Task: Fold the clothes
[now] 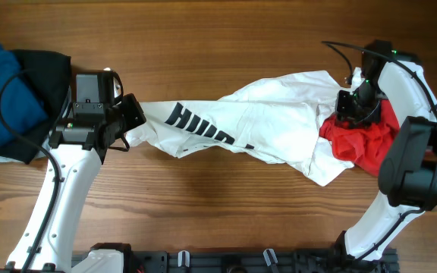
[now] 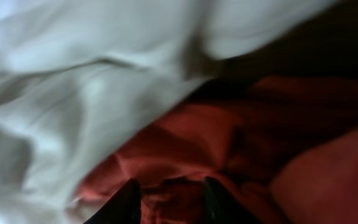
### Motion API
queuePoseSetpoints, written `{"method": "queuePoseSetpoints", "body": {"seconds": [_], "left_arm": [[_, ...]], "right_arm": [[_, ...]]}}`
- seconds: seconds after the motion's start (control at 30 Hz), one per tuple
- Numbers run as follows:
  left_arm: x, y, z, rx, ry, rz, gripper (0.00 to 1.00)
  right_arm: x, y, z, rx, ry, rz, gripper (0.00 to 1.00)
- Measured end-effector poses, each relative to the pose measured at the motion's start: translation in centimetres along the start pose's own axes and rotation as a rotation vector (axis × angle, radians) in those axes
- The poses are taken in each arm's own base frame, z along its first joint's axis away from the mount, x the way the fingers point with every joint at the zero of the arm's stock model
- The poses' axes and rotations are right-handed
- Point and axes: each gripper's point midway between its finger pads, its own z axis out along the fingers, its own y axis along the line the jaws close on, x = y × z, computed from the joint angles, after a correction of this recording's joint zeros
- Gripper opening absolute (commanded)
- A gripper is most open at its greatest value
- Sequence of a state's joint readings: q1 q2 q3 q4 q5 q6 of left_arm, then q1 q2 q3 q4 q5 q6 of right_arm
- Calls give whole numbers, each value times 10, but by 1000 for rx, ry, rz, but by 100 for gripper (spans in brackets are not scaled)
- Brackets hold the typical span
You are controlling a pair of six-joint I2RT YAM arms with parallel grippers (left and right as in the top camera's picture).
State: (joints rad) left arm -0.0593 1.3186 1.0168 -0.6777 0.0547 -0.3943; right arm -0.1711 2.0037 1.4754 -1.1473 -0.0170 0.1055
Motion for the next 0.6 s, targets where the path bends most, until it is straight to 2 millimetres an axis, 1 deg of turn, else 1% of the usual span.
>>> {"method": "queuePoseSetpoints", "body": {"seconds": [0.1,0.17,0.23,0.3,0.4,0.47,0.5,0.57,0.6], "left_arm": [[-3,-2,0,6,-13,1,5],[-7,-4,0,15,-30,2,6],[-11,-6,0,23,-45,3,6],[-19,-10,-1,39,-78,5,6],[-31,-16,-2,63,-127,8,6],[-41,-21,-4,84,-170,14,5],[-50,-25,-6,100,-205,25,5],[-65,-32,-10,126,-271,41,5],[-69,-34,-12,133,-288,51,6]], "right_arm": [[-4,-20,2,37,-6,71,34],[-10,-45,2,54,-31,148,33],[-15,-64,2,57,-53,201,33],[-22,-104,2,88,-96,299,34],[-20,-150,1,137,-125,436,34],[-12,-185,1,157,-137,561,34],[-8,-197,1,152,-140,608,34],[-3,-211,3,113,-143,673,34],[-2,-213,3,85,-144,688,34]]}}
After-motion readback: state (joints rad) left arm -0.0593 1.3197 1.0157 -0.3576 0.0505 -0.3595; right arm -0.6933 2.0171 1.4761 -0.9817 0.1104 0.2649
